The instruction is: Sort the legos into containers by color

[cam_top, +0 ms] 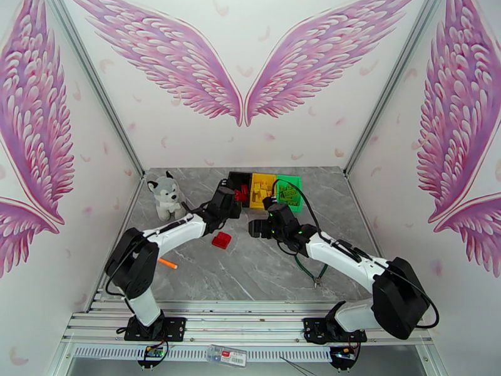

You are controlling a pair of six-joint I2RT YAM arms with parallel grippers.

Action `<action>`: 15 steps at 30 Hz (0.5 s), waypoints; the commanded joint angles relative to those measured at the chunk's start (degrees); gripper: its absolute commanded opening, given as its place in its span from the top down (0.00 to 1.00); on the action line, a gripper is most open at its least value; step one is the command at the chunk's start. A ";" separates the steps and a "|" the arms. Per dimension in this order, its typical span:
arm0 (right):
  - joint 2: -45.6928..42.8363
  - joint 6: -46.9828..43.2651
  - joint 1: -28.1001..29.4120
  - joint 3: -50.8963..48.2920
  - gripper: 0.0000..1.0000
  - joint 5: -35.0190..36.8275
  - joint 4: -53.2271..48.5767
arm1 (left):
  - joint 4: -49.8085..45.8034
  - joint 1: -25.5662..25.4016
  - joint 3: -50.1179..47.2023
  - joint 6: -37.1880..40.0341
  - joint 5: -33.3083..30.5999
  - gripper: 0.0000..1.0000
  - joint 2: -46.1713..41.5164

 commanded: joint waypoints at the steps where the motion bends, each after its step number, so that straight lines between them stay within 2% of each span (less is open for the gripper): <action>1: -3.51 -1.96 0.23 -1.07 0.17 0.82 1.05 | -3.28 1.90 10.10 2.35 1.58 0.70 5.41; 3: -4.52 -1.96 0.24 -1.60 0.16 1.47 1.21 | -5.25 3.05 15.77 2.60 2.15 0.67 9.41; 6: -4.84 -1.96 0.09 -1.67 0.16 1.47 1.21 | -7.33 4.85 22.69 2.58 4.29 0.54 14.42; 9: -4.67 -1.92 0.04 -1.70 0.16 1.25 1.41 | -8.21 5.93 27.21 2.92 6.30 0.35 17.53; 10: -4.38 -1.87 0.06 -1.65 0.16 1.18 1.39 | -8.39 5.89 28.00 3.24 6.70 0.31 17.86; 15: -3.50 -1.85 -0.16 -1.54 0.16 0.92 1.45 | -7.55 4.50 25.89 4.85 6.43 0.27 14.31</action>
